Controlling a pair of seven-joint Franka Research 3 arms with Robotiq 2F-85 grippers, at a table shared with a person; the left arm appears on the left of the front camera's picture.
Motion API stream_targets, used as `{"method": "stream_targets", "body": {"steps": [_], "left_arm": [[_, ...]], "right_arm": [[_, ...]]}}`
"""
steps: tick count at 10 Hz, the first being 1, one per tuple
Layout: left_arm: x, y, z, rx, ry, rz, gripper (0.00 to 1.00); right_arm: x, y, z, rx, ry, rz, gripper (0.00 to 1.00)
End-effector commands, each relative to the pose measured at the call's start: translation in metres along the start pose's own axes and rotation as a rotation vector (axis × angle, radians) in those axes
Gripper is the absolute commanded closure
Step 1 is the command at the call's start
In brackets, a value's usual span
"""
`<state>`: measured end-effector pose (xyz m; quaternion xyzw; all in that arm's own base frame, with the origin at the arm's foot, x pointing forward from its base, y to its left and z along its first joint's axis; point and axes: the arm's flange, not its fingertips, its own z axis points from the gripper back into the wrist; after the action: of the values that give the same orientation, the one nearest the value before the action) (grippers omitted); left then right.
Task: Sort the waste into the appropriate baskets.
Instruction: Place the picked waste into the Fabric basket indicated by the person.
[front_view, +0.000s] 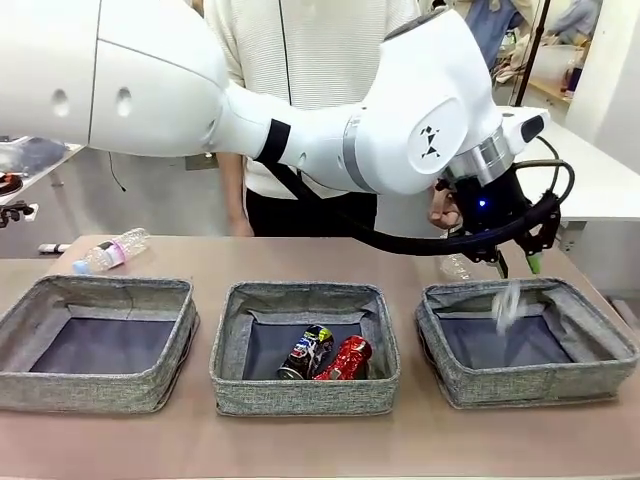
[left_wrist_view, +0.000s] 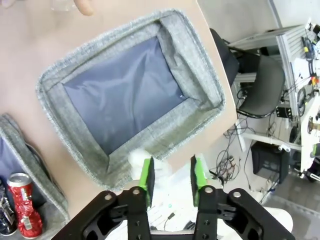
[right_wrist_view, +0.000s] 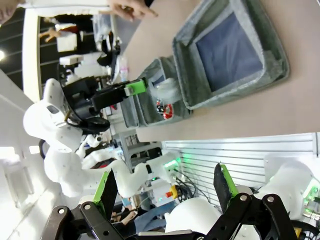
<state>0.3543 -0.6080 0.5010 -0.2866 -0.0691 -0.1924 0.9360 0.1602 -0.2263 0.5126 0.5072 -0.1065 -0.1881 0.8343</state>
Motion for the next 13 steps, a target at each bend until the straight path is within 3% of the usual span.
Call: {"method": "stream_targets", "body": {"steps": [1,7,8,9,11,13], "left_arm": [[-0.006,-0.004,0.004,0.022,-0.036,0.02,0.0],[-0.008,-0.003,0.018,0.013,-0.023,0.019,0.0],[-0.006,0.006,0.038,0.02,0.086,-0.024,0.0],[-0.007,0.034,0.082,0.003,0.134,-0.019,0.0],[-0.028,0.107,0.174,-0.033,0.073,0.084,0.0],[-0.077,0.198,0.259,-0.157,0.039,0.244,0.0]], "right_arm": [[0.001,0.0,0.002,0.01,-0.011,0.025,0.0],[0.0,0.0,0.0,0.0,0.0,0.0,0.0],[0.001,0.001,-0.007,-0.046,0.051,0.022,0.0],[0.009,0.006,-0.024,-0.048,0.129,0.053,0.0],[0.039,0.026,-0.067,-0.037,0.253,0.086,0.0],[0.066,0.066,-0.129,0.032,0.427,0.147,0.0]]}}
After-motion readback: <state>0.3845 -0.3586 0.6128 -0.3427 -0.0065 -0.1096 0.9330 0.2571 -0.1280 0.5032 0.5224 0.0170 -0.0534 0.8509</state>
